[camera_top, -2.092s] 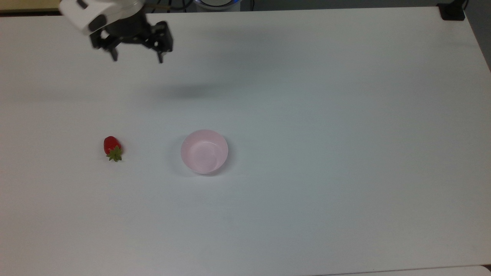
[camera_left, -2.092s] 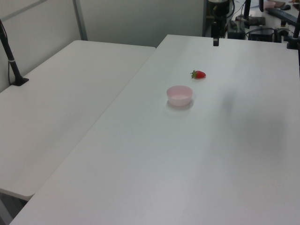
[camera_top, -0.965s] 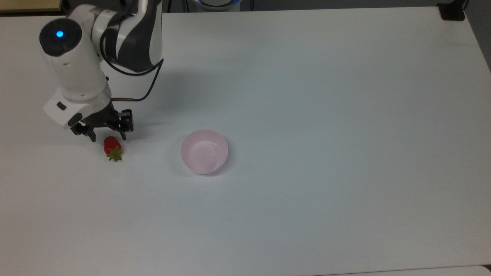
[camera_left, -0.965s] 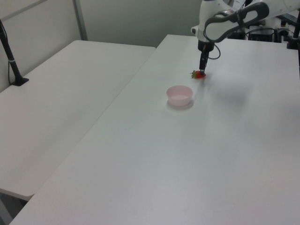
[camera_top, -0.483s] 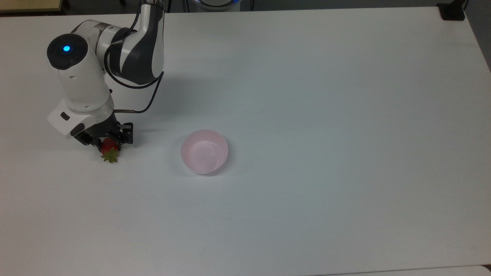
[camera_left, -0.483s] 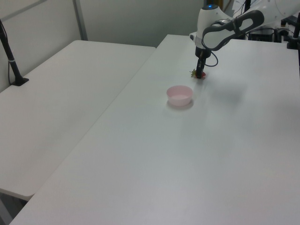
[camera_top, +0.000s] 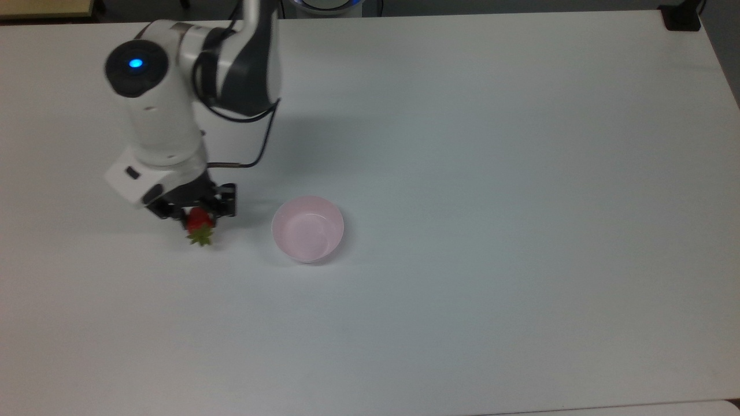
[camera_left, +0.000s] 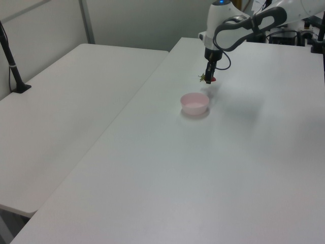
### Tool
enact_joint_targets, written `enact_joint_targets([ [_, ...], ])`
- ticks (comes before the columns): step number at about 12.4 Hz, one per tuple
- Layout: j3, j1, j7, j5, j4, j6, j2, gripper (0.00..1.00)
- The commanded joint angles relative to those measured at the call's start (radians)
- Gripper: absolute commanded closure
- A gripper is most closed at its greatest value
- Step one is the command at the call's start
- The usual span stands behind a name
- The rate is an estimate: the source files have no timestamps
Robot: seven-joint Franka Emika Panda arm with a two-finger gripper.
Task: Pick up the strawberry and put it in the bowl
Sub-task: 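Lift the strawberry and carry it over the pink bowl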
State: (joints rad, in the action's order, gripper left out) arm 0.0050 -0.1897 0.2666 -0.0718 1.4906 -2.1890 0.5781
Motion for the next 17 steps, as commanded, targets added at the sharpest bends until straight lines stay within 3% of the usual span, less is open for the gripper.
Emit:
enact_joint_targets([
  [1,-0.011,0.113,-0.122,0.017,0.030,0.106,-0.092,0.80],
  [4,-0.013,0.186,-0.252,0.001,0.031,0.106,-0.086,0.75],
  [5,-0.011,0.196,-0.271,0.001,0.033,0.106,-0.080,0.64],
  [6,-0.013,0.203,-0.282,0.001,0.034,0.106,-0.077,0.60],
  [8,-0.013,0.210,-0.302,0.001,0.033,0.109,-0.078,0.27],
  [9,-0.013,0.213,-0.302,0.003,0.030,0.150,-0.092,0.00],
  [12,-0.011,0.225,-0.302,0.004,0.027,0.248,-0.168,0.00],
  [15,-0.013,0.251,-0.303,0.006,0.033,0.475,-0.325,0.00],
  [17,-0.014,0.256,-0.314,0.006,0.033,0.540,-0.394,0.00],
])
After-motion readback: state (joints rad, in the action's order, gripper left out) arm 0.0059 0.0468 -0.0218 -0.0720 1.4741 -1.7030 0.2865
